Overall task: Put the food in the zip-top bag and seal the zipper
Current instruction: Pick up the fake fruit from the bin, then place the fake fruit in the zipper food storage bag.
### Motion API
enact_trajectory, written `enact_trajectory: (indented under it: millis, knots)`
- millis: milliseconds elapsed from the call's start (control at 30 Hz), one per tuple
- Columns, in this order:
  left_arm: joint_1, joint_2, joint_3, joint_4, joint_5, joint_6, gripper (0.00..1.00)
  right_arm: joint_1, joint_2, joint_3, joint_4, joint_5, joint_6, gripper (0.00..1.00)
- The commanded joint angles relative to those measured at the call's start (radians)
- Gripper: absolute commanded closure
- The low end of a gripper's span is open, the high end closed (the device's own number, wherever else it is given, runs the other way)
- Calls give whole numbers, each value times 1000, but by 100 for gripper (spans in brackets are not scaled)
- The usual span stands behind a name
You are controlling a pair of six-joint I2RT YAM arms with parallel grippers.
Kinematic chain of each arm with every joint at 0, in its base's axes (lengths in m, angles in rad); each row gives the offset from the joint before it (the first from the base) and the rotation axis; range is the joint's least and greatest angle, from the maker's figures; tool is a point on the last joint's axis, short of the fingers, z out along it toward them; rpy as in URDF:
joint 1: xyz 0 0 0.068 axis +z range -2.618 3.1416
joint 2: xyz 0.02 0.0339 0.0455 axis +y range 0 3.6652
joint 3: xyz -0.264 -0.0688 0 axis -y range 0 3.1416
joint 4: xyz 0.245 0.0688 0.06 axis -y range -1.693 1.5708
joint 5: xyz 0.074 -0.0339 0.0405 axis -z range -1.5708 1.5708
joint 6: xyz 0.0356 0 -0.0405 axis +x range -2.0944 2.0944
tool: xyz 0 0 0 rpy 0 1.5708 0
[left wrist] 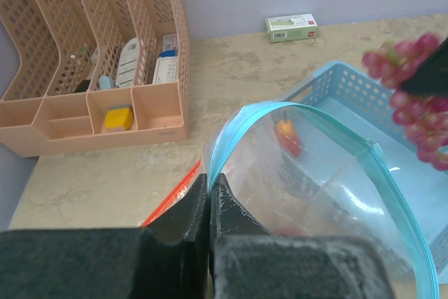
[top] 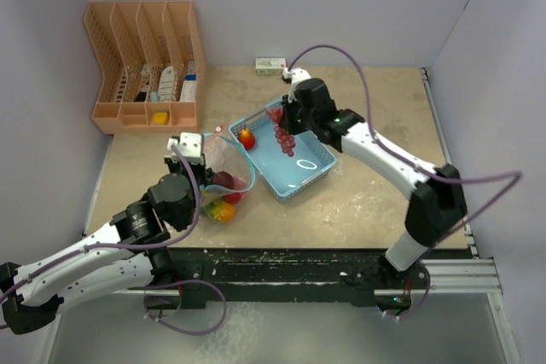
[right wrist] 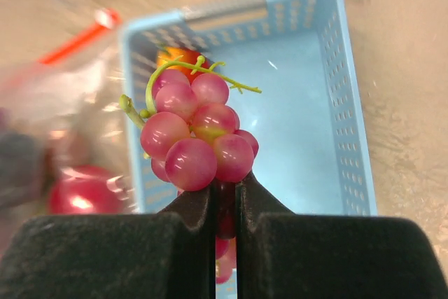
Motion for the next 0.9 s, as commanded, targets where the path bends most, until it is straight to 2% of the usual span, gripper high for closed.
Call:
enact_trajectory:
  millis: [0,167,300,567,667,867]
  knots:
    - [3,0,47,5,-20,-25,100,-3,-216,-84,174,-133,81,100]
    - [4,12,42,13,-15,-25,100,-4,-403,-192,319,-275,166,100]
    - [4,29,42,29,-8,-27,100,20,-469,-283,501,-349,266,100]
    - [4,55,45,35,3,-32,100,208,-395,-283,693,-312,310,100]
    - [3,45,42,32,-2,-32,100,228,-391,-315,749,-289,349,100]
    - [4,34,42,40,-5,-25,100,230,-359,-357,760,-268,377,100]
